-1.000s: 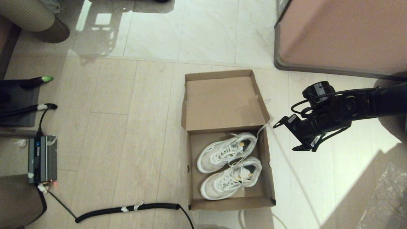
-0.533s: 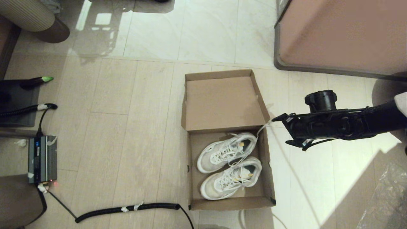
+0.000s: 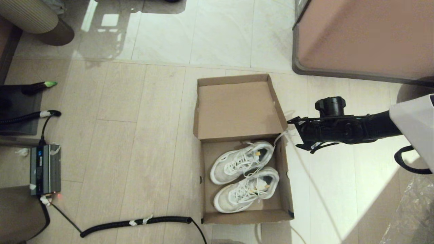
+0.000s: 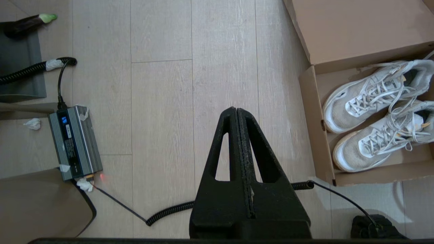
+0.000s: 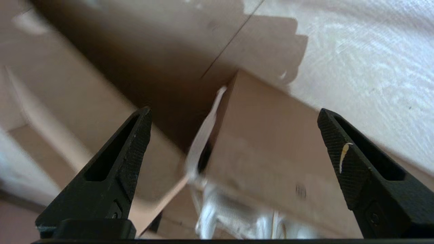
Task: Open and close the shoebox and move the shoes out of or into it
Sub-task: Close the shoe box
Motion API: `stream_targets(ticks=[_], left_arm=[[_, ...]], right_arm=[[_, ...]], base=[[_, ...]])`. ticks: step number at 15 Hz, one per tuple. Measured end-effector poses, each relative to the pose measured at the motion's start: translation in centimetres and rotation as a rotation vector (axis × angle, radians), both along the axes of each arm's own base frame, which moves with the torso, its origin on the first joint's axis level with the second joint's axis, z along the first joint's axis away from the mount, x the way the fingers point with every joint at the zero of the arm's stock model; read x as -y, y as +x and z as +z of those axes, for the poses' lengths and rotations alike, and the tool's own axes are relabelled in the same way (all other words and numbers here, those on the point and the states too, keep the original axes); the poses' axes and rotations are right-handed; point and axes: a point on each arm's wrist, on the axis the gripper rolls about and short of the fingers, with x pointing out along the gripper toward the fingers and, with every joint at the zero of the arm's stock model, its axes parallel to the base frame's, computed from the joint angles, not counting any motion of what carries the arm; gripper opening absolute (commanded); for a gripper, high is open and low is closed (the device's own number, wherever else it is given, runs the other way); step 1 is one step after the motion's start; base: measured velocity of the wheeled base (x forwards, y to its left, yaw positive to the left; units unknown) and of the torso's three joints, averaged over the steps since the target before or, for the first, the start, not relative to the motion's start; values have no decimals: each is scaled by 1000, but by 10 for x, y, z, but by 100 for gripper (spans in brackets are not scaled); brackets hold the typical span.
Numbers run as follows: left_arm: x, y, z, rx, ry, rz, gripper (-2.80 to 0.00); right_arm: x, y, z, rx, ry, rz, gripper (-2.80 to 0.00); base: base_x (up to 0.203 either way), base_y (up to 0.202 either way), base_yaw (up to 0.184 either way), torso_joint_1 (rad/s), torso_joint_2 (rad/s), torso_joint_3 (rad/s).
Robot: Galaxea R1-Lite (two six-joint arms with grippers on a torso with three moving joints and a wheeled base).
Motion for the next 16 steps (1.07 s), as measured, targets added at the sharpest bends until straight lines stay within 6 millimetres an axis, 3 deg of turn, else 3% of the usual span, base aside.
stream_targets(ticks=[6,16], left_arm=[[0,2,-2,-15,0,-5,-280],[0,1,-11,-36,1,-16,-280]], right_arm=[[-1,5,-27,-151,-100,70,0],[-1,-37,-15,-249,-97,265,0]], base=[[0,0,0,0,0,0],[0,0,0,0,0,0]])
